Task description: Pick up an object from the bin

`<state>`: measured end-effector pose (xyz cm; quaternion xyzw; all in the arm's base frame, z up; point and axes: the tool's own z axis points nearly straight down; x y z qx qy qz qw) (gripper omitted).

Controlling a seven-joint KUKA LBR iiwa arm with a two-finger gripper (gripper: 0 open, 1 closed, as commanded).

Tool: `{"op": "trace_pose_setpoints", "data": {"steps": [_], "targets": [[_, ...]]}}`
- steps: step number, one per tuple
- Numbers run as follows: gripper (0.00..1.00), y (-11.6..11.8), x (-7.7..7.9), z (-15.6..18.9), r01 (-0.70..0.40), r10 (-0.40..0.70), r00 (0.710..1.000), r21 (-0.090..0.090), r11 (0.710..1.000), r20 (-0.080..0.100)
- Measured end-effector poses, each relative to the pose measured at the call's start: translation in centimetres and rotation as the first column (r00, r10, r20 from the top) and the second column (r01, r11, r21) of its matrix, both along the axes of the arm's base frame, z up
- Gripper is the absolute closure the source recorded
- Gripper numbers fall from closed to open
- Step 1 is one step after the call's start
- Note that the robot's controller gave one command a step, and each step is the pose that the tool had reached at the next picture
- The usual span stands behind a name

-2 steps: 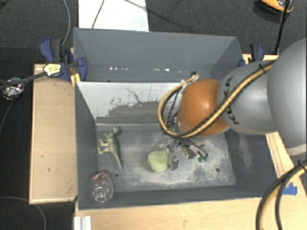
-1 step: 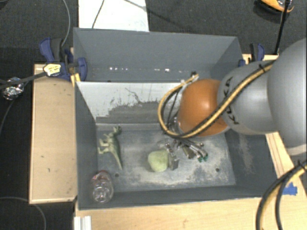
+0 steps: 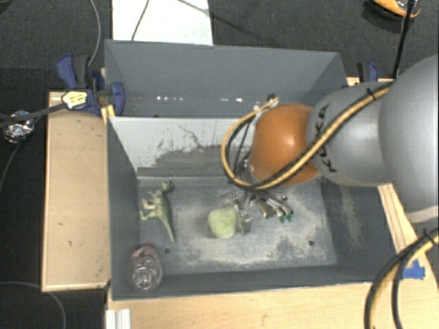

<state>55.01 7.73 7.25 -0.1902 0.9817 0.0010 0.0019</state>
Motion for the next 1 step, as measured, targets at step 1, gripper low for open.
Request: {"op": "trace_pose_setpoints", "data": {"steps": [1], "targets": [[1.0, 0.98, 0.78, -0.15, 0.002, -0.002, 1.0, 0.001, 1.0, 0.001]]}}
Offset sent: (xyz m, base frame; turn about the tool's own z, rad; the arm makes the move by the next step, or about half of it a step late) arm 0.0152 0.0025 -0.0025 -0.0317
